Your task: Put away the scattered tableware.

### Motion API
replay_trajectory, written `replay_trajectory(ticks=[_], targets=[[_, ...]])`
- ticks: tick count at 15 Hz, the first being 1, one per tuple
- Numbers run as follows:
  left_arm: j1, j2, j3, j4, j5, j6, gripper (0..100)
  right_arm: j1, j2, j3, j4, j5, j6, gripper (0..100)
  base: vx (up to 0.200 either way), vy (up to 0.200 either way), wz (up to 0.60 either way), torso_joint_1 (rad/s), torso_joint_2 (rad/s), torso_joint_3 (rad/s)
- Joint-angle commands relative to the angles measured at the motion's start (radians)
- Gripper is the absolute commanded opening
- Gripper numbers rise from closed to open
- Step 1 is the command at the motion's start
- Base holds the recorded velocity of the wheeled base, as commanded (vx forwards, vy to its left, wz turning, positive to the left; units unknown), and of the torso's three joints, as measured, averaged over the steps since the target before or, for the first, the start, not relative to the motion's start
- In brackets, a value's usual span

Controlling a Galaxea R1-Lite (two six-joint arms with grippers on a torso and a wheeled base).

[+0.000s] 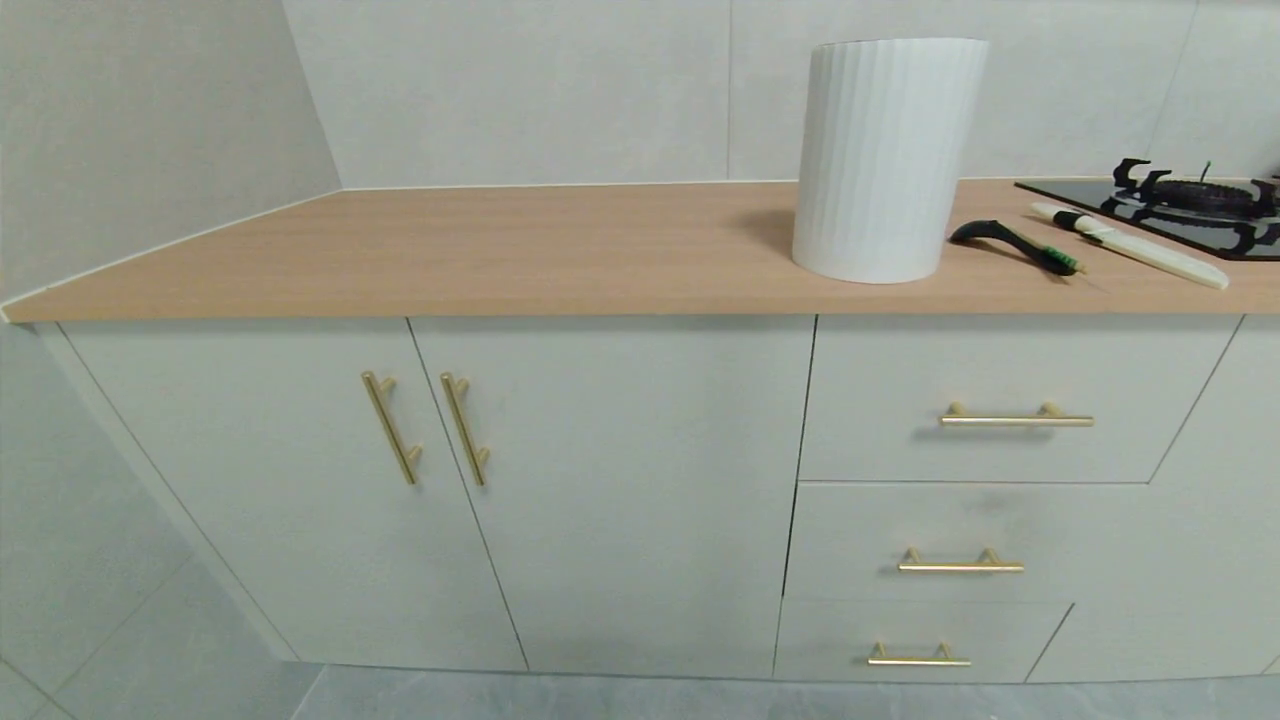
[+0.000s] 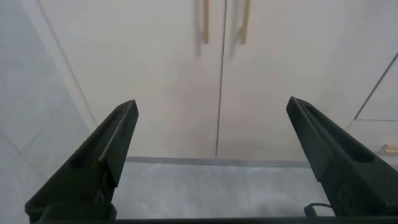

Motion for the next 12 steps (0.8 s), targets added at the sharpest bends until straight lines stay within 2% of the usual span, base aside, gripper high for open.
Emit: replay_trajectory(ticks=[1, 3, 6, 12], targets=[[0.000, 0.001, 0.000, 0.000, 0.001, 0.000, 100, 0.000, 0.002, 0.000, 0.000, 0.000, 0.000, 100, 0.000, 0.000, 0.00, 0.000, 0.00, 0.000], [-0.001, 0.001, 0.000, 0.000, 0.001, 0.000, 100, -0.002, 0.002, -0.002, 0.000, 0.002, -0.002, 100, 0.000, 0.000, 0.00, 0.000, 0.00, 0.000], [-0.001, 0.001, 0.000, 0.000, 0.001, 0.000, 100, 0.000, 0.002, 0.000, 0.000, 0.002, -0.002, 100, 0.000, 0.000, -0.60, 0.004, 0.00, 0.007], [-0.001, 0.001, 0.000, 0.000, 0.001, -0.002, 100, 0.000, 0.002, -0.002, 0.000, 0.002, -0.002, 100, 0.000, 0.000, 0.00, 0.000, 0.00, 0.000]])
